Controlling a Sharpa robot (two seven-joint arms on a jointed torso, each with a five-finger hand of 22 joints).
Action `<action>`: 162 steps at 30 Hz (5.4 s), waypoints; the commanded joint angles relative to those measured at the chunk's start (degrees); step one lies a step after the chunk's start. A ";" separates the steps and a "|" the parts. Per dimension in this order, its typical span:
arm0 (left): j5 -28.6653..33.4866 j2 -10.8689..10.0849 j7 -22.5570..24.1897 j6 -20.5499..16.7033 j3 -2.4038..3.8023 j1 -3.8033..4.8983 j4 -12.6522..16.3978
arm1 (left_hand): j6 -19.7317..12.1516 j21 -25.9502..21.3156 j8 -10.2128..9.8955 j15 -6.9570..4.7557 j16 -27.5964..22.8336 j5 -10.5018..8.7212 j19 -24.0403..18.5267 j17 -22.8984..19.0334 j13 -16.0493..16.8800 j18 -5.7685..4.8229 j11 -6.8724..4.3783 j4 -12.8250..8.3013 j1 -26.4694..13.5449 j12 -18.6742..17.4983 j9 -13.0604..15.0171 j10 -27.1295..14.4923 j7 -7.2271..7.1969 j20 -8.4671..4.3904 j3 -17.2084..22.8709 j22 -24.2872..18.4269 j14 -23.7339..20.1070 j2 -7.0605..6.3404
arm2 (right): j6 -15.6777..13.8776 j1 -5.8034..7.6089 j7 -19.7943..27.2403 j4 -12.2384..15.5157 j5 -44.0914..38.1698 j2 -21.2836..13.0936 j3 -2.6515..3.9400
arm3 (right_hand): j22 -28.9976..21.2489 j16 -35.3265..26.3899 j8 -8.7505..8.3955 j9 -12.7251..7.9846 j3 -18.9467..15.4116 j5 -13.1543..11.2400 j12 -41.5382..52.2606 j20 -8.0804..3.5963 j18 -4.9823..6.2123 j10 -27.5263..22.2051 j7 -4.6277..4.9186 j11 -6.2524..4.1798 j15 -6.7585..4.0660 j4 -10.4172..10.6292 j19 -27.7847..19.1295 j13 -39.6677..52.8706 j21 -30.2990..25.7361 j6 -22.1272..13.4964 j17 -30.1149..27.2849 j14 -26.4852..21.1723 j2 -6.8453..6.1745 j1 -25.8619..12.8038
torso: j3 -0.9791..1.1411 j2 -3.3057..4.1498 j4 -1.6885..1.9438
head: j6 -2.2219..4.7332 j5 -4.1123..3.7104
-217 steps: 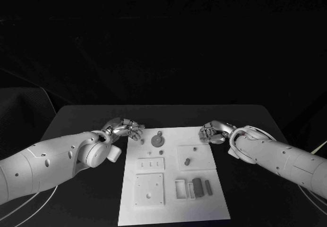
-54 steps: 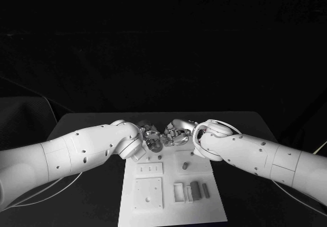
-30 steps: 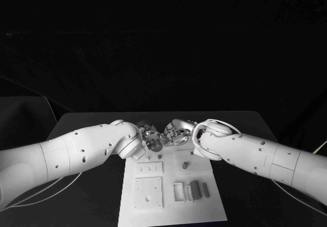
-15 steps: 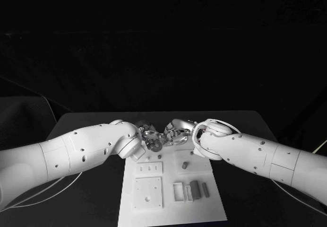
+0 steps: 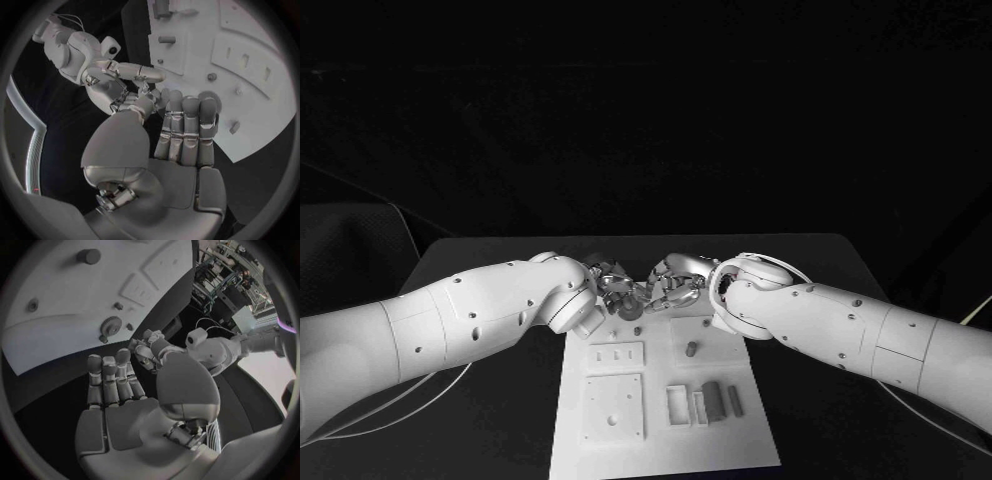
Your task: Assemble the parts on the task board
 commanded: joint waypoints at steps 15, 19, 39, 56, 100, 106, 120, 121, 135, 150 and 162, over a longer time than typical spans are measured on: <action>-1.53 -1.98 -4.64 1.32 -0.29 0.06 -0.14 | 2.42 0.38 2.53 -0.14 0.35 0.20 0.53 0.15 0.06 2.14 -0.92 0.06 4.65 0.28 18.43 1.50 -1.90 -0.04 0.64 0.13 0.63 3.79 | -2.21 -0.01 1.93 -1.80 3.08 -5.68 -0.05 | -0.23 -0.47 -0.16 -0.06 -0.15 0.02 -0.49 0.00 -0.38 -0.68 -0.03 0.11 -0.04 -0.12 -0.75 -0.15 0.95 -0.48 -0.13 -0.79 0.69 -0.12 | 0.09 -0.05 0.06 | -0.25 0.75; -2.46 -3.54 -6.58 0.76 -1.74 0.08 1.44 | 2.69 0.65 2.66 -0.26 0.58 0.19 0.78 0.31 0.08 2.19 -1.04 0.11 4.57 0.37 18.53 1.92 -1.97 -0.09 0.91 0.23 0.96 3.57 | -2.78 0.01 2.25 -2.58 5.11 -6.80 -0.04 | -0.26 -0.46 -0.06 -0.02 -0.01 0.06 -0.49 -0.02 -0.37 -0.75 -0.05 0.14 -0.02 -0.19 -0.76 -0.17 0.93 -0.36 -0.12 -0.82 0.86 0.14 | 0.17 -0.11 0.07 | -0.44 1.05; -1.52 -7.26 -8.91 -3.50 -4.19 -0.62 8.57 | 4.26 1.93 3.15 -1.00 1.76 0.99 2.06 1.11 0.26 2.46 -1.75 0.14 3.55 0.87 18.90 4.07 -2.47 -0.39 2.48 0.71 2.62 2.70 | -2.82 0.37 3.32 -11.20 7.52 -5.74 0.62 | -0.36 -0.39 0.27 0.11 0.59 0.21 -0.44 -0.08 -0.34 -0.93 -0.09 0.19 0.03 -0.48 -0.76 -0.24 0.87 0.10 -0.13 -0.91 1.32 1.25 | 0.07 -1.14 1.09 | -3.57 1.09; -3.33 -5.09 -10.09 -4.78 -4.21 -1.26 7.95 | 7.01 3.89 3.57 -1.96 3.70 2.35 4.04 2.44 0.86 2.82 -2.76 0.20 0.35 1.87 19.14 6.86 -3.29 -0.99 4.94 1.47 4.69 0.58 | -2.18 0.37 3.34 -11.88 7.59 -4.87 0.63 | -0.39 -0.37 0.32 0.13 0.76 0.30 -0.43 -0.08 -0.34 -0.96 -0.09 0.21 0.05 -0.53 -0.74 -0.26 0.86 0.18 -0.14 -0.92 1.44 1.53 | 0.06 -0.99 1.08 | -5.08 1.21; -15.09 -3.31 -10.91 2.01 -4.19 -3.76 5.71 | 10.88 7.32 5.40 -3.32 7.66 2.30 7.00 4.85 2.56 3.49 -4.25 0.48 -3.80 4.64 20.01 10.15 -4.64 -1.95 6.29 2.98 7.17 -1.13 | -1.04 0.36 3.30 -11.64 7.60 -4.65 0.62 | -0.42 -0.36 0.36 0.14 0.88 0.37 -0.41 -0.07 -0.36 -0.99 -0.08 0.24 0.07 -0.52 -0.74 -0.29 0.84 0.24 -0.16 -0.95 1.53 1.71 | 0.08 -0.92 1.02 | -6.91 1.03; -15.80 -3.01 -10.75 1.79 -4.19 -4.08 5.14 | 10.92 7.36 5.43 -3.33 7.71 2.30 7.03 4.88 2.58 3.50 -4.26 0.49 -3.84 4.67 20.02 10.17 -4.65 -1.96 6.31 3.00 7.19 -1.12 | -0.96 0.36 3.30 -11.58 7.60 -4.57 0.62 | -0.43 -0.36 0.37 0.14 0.89 0.37 -0.41 -0.07 -0.36 -0.99 -0.08 0.24 0.08 -0.51 -0.74 -0.29 0.83 0.24 -0.16 -0.96 1.54 1.72 | 0.07 -0.86 0.94 | -6.95 0.97; -16.60 -2.24 -10.66 2.35 -4.19 -4.53 3.65 | 11.02 7.47 5.50 -3.38 7.85 2.27 7.11 4.96 2.65 3.52 -4.31 0.52 -3.96 4.78 20.06 10.25 -4.69 -1.99 6.34 3.05 7.24 -1.08 | -0.70 0.36 3.30 -10.99 7.60 -4.46 0.62 | -0.44 -0.36 0.37 0.15 0.91 0.38 -0.41 -0.07 -0.37 -0.99 -0.08 0.24 0.08 -0.49 -0.74 -0.30 0.83 0.26 -0.17 -0.96 1.57 1.73 | 0.08 -0.89 1.02 | -7.39 0.75; -16.60 -2.19 -10.64 2.44 -4.19 -4.57 3.55 | 11.02 7.48 5.51 -3.38 7.86 2.26 7.12 4.97 2.65 3.52 -4.31 0.52 -3.97 4.79 20.06 10.26 -4.69 -1.99 6.34 3.06 7.25 -1.09 | -0.69 0.36 3.29 -10.95 7.60 -4.46 0.62 | -0.44 -0.36 0.37 0.15 0.91 0.38 -0.41 -0.07 -0.37 -0.99 -0.08 0.25 0.09 -0.49 -0.74 -0.30 0.83 0.26 -0.17 -0.96 1.57 1.73 | 0.07 -0.88 1.01 | -7.46 0.77; -16.60 -1.77 -10.80 3.23 -4.18 -4.97 3.20 | 11.10 7.58 5.57 -3.41 7.98 2.24 7.18 5.04 2.71 3.54 -4.34 0.54 -4.09 4.87 20.09 10.31 -4.72 -2.02 6.37 3.10 7.28 -1.08 | -0.52 0.36 3.19 -10.76 7.60 -4.42 0.62 | -0.45 -0.36 0.38 0.15 0.93 0.38 -0.40 -0.06 -0.38 -1.00 -0.08 0.25 0.09 -0.46 -0.74 -0.31 0.82 0.27 -0.17 -0.97 1.60 1.74 | 0.08 -0.92 1.06 | -7.90 0.70; -16.62 -1.31 -10.72 3.27 -4.18 -5.31 2.56 | 11.19 7.71 5.65 -3.45 8.15 2.17 7.26 5.14 2.79 3.56 -4.39 0.59 -4.29 5.00 20.13 10.39 -4.76 -2.04 6.36 3.17 7.34 -1.11 | -0.48 0.36 3.17 -10.47 7.60 -4.46 0.62 | -0.46 -0.36 0.39 0.15 0.95 0.38 -0.40 -0.05 -0.39 -1.00 -0.07 0.26 0.11 -0.42 -0.74 -0.32 0.81 0.28 -0.18 -0.99 1.63 1.73 | 0.12 -0.90 1.04 | -7.98 0.55; -16.91 -1.07 -10.67 3.51 -4.18 -5.44 2.20 | 11.22 7.82 5.69 -3.48 8.26 2.10 7.32 5.21 2.85 3.57 -4.41 0.64 -4.49 5.08 20.15 10.40 -4.77 -2.07 6.34 3.22 7.35 -1.19 | -0.34 0.36 3.18 -10.23 7.60 -4.48 0.62 | -0.46 -0.36 0.39 0.15 0.95 0.38 -0.39 -0.04 -0.40 -1.00 -0.07 0.27 0.11 -0.39 -0.74 -0.32 0.81 0.28 -0.18 -0.99 1.65 1.71 | 0.13 -0.93 1.07 | -8.15 0.44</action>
